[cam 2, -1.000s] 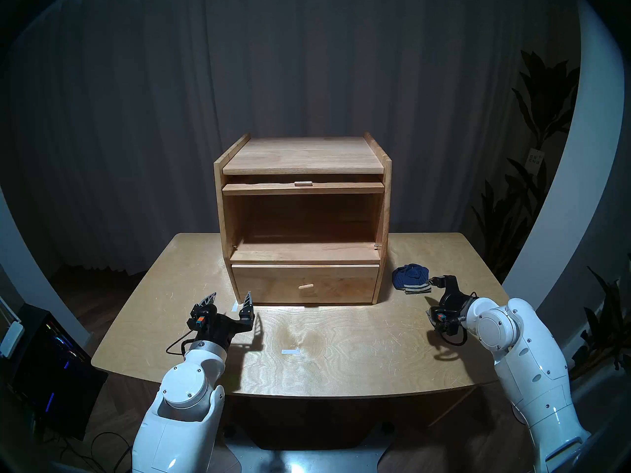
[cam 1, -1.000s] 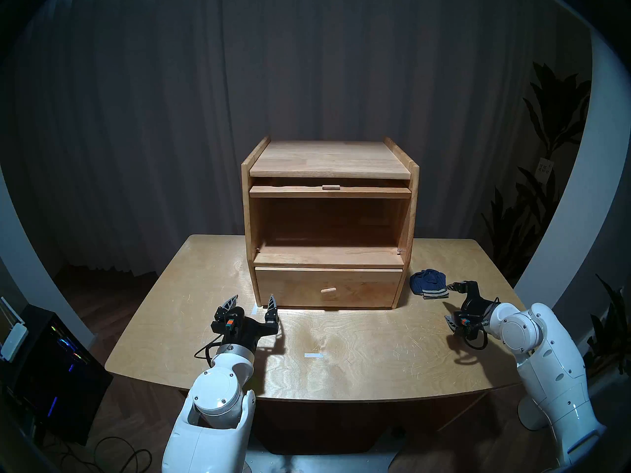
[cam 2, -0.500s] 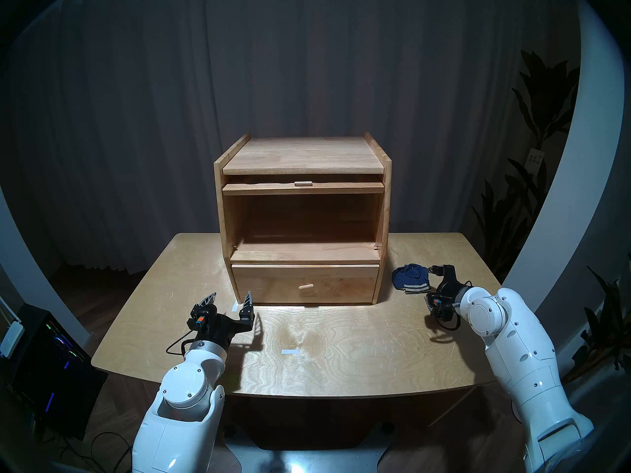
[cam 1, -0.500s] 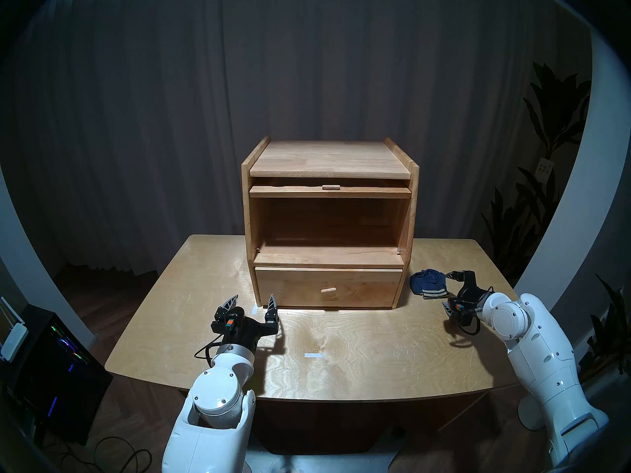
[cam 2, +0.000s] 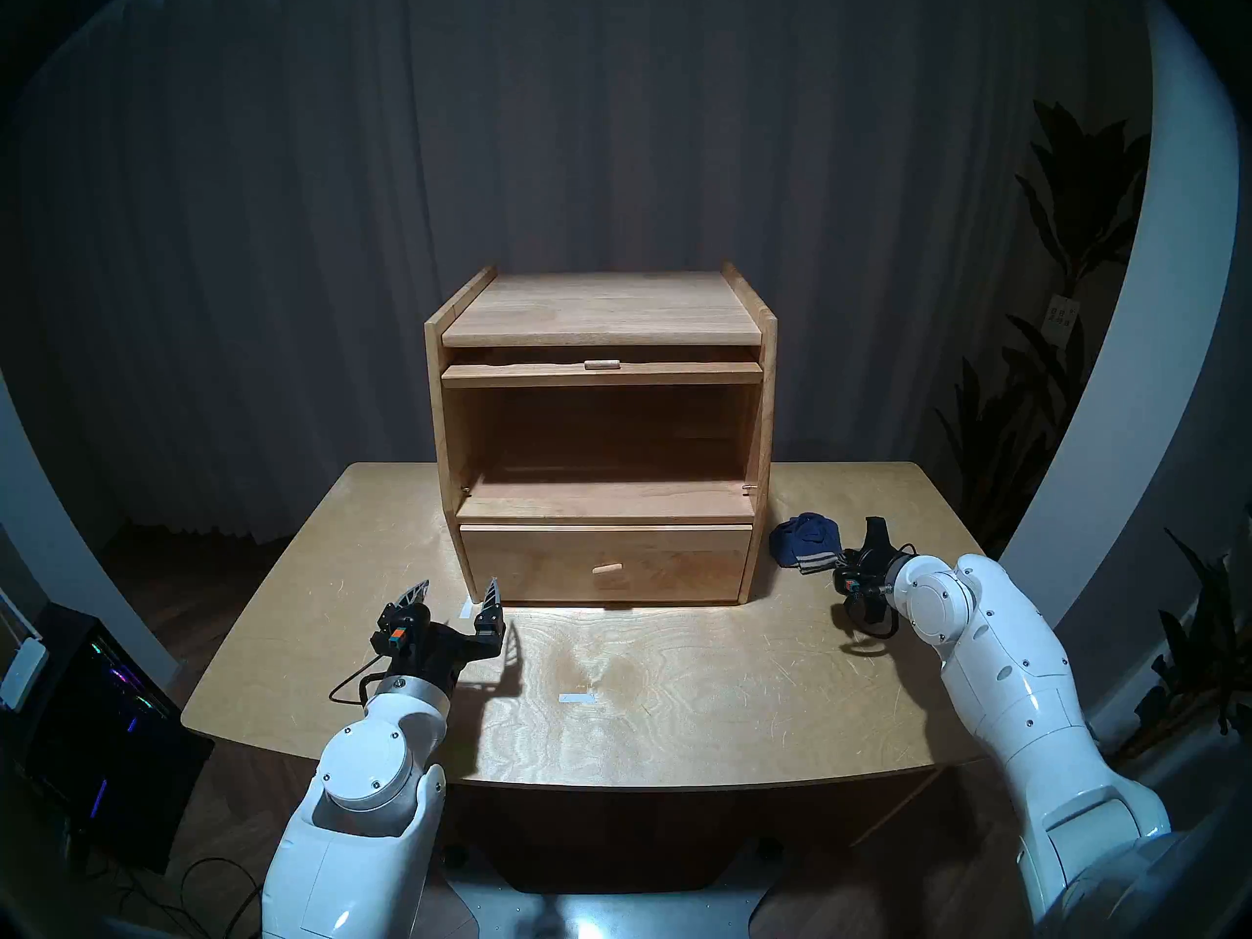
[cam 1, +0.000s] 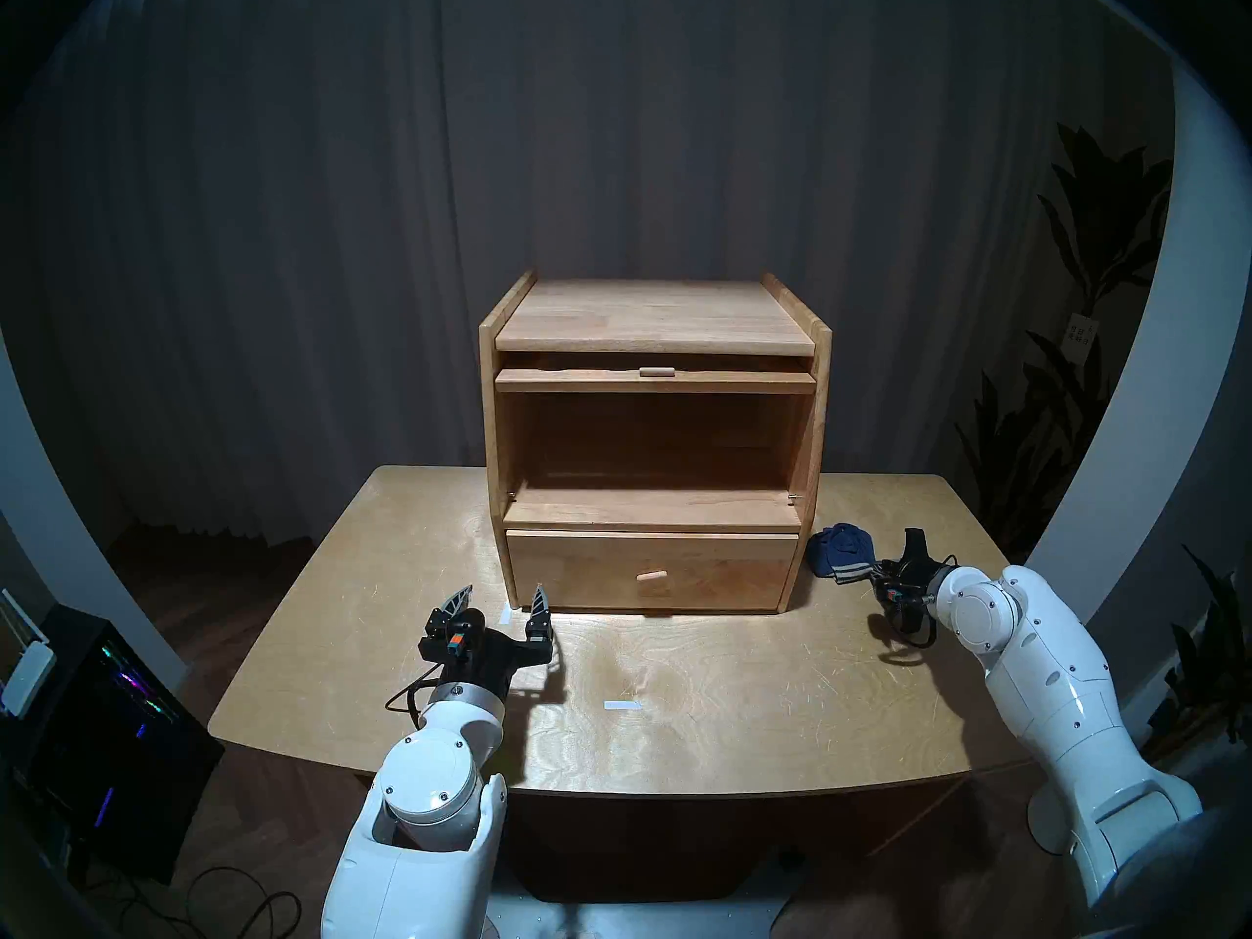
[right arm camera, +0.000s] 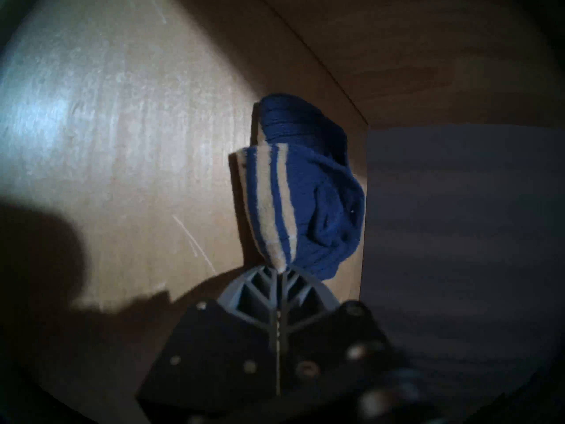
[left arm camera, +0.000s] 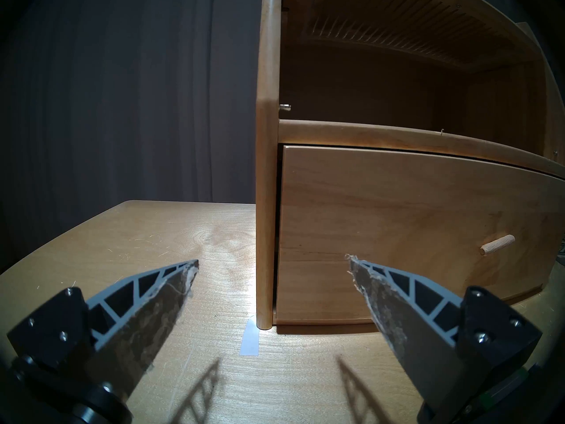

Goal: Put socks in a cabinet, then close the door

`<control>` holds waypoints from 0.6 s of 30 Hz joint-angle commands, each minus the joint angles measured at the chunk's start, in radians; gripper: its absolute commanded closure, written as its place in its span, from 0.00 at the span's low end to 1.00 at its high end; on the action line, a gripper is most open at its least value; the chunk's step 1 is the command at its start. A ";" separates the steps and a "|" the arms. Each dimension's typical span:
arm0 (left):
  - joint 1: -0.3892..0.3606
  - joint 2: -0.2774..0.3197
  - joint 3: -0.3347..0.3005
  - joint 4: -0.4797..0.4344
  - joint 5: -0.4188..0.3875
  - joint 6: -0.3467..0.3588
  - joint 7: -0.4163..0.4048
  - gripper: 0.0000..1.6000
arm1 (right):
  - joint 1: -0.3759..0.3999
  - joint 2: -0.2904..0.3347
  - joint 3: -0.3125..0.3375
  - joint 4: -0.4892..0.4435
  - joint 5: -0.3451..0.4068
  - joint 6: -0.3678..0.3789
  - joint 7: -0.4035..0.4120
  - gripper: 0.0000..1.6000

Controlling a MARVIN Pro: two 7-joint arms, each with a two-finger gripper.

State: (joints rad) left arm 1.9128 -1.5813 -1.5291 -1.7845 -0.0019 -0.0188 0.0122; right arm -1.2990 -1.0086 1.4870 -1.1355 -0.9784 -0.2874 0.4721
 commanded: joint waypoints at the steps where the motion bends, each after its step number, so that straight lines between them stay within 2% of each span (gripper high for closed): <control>1: -0.005 0.001 -0.003 -0.028 -0.001 -0.005 0.000 0.00 | 0.058 -0.020 0.027 0.028 0.075 -0.062 0.007 1.00; 4: -0.007 0.001 -0.003 -0.025 -0.001 -0.006 0.000 0.00 | 0.044 -0.027 0.077 -0.047 0.125 -0.059 -0.025 1.00; 6: -0.008 0.000 -0.002 -0.022 -0.001 -0.006 0.000 0.00 | 0.068 -0.028 0.104 -0.079 0.149 -0.060 -0.043 1.00; 7: -0.009 0.000 -0.002 -0.021 0.000 -0.005 0.001 0.00 | 0.098 -0.029 0.108 -0.063 0.154 -0.068 -0.053 1.00; 11: -0.010 0.000 -0.002 -0.017 0.000 -0.005 0.001 0.00 | 0.135 -0.019 0.171 -0.138 0.201 -0.071 -0.087 1.00; 12: -0.010 0.000 -0.002 -0.017 0.000 -0.005 0.001 0.00 | 0.137 -0.018 0.187 -0.128 0.215 -0.081 -0.105 1.00; 18: -0.010 0.000 -0.002 -0.013 0.000 -0.005 0.000 0.00 | 0.195 -0.037 0.263 -0.206 0.292 -0.110 -0.174 1.00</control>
State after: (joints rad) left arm 1.9123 -1.5815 -1.5291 -1.7820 -0.0015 -0.0188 0.0122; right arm -1.2051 -1.0378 1.6659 -1.2430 -0.7661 -0.3648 0.3797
